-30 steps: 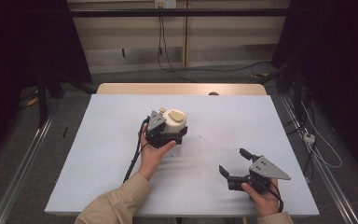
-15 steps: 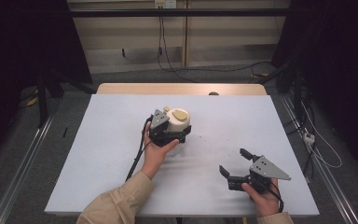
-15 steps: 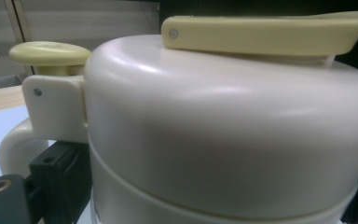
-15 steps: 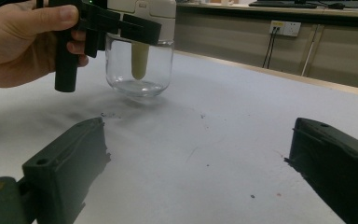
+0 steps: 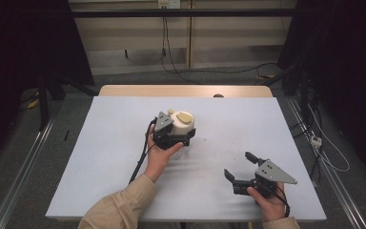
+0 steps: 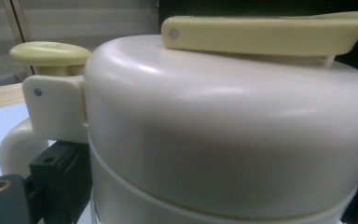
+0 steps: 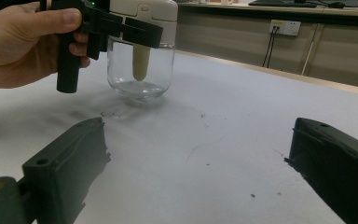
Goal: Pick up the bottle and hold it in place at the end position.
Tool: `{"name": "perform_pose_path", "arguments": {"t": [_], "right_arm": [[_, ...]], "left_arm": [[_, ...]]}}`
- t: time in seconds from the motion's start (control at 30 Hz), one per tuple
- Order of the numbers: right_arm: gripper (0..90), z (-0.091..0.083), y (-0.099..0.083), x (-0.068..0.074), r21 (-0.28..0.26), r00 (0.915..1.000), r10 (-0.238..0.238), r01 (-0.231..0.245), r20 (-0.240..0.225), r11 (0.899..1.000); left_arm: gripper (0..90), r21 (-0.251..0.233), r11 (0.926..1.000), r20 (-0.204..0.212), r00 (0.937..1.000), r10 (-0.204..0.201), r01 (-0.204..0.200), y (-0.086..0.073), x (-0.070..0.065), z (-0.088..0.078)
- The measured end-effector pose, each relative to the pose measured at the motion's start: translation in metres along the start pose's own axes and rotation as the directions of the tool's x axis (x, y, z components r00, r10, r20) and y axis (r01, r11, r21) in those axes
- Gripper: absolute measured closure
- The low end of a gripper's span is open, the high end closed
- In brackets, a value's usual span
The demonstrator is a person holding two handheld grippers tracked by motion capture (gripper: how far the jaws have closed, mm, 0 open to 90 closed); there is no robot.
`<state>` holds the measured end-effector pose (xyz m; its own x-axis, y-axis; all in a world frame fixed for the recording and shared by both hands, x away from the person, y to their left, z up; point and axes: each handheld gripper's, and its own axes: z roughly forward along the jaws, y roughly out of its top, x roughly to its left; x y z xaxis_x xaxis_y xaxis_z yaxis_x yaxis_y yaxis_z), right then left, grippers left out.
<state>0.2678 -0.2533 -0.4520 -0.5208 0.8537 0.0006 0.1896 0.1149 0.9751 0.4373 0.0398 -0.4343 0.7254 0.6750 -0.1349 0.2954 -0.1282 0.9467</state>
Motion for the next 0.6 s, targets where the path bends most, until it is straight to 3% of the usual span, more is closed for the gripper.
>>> {"name": "perform_pose_path", "arguments": {"t": [0.47, 0.6], "right_arm": [[3.4, 0.0004, -0.0005, -0.0004, 0.001, 1.0000, 0.001, -0.001, 0.002, 1.000], [3.4, 0.0008, -0.0005, -0.0004, 0.002, 1.0000, 0.001, -0.001, 0.003, 1.000]], "left_arm": [[6.3, -0.002, 0.9999, -0.004, 0.9999, -0.011, 0.011, -0.0009, 0.0033, 0.0038], [6.3, 0.018, 0.9998, -0.004, 1.0000, -0.002, 0.002, 0.0021, 0.0025, 0.0052]]}}
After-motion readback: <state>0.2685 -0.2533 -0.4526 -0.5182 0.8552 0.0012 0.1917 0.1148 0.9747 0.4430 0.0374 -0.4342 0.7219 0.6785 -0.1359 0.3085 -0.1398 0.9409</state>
